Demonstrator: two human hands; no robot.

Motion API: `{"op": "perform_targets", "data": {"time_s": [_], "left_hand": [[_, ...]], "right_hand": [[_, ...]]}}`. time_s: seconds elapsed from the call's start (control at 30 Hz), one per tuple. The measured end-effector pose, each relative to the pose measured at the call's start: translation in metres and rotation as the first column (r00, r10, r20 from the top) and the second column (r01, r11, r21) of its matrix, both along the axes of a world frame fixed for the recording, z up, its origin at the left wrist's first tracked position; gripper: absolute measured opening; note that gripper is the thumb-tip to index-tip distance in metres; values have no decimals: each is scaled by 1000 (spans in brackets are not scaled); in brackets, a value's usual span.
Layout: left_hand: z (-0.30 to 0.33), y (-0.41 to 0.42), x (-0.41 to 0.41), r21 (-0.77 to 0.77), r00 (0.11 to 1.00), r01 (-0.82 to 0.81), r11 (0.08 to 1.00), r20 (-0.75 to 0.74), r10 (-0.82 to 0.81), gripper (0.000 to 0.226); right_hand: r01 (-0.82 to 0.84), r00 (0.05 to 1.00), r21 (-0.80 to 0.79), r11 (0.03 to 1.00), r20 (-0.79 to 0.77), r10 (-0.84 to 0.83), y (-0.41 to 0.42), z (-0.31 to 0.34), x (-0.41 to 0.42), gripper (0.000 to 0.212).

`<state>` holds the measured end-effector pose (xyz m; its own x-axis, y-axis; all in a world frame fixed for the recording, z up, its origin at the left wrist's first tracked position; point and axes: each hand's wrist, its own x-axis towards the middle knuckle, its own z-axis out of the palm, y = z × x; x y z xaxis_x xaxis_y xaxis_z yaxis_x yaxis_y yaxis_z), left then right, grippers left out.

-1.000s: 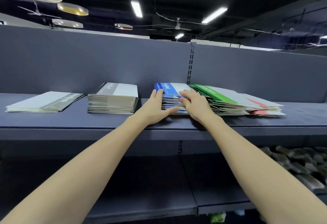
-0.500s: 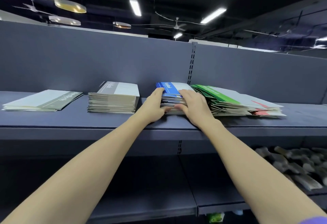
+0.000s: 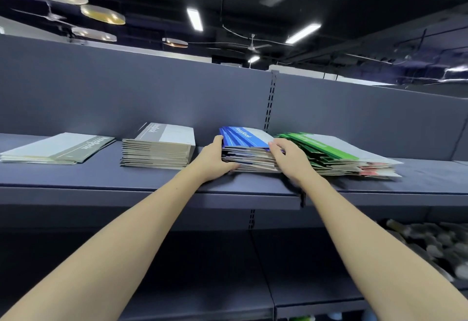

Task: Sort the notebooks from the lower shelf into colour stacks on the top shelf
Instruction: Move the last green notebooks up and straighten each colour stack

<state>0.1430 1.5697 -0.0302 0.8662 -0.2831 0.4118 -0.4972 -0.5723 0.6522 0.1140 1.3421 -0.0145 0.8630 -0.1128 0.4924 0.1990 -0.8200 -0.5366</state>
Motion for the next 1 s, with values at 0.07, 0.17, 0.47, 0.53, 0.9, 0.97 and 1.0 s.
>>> {"op": "perform_targets", "data": {"time_s": [0.07, 0.17, 0.47, 0.53, 0.9, 0.97, 1.0], "left_hand": [[1, 0, 0, -3, 1000, 5, 1000, -6, -5, 79], [0, 0, 1, -15, 999, 16, 1000, -28, -16, 79], [11, -13, 13, -463, 956, -75, 883, -286, -69, 60], [13, -22, 17, -617, 936, -153, 772, -341, -87, 64], [17, -29, 23, -702, 912, -180, 689, -381, -150, 62], [16, -28, 24, -717, 909, -176, 674, -381, -168, 70], [17, -28, 24, -725, 910, -172, 667, -376, -173, 69]], "right_hand": [[16, 1000, 54, 998, 23, -17, 2, 2, -1, 51], [104, 995, 68, 992, -4, -104, 3, 4, 6, 49], [200, 977, -150, 968, -40, -208, 15, 10, 11, 40], [185, 982, -180, 966, -15, -190, 19, 8, 14, 44], [-141, 984, -422, 896, -156, 81, -18, 5, 1, 83], [-102, 995, -527, 844, -39, 95, -17, -6, 3, 58], [-84, 995, -572, 816, -4, 99, -18, -10, 3, 57]]}}
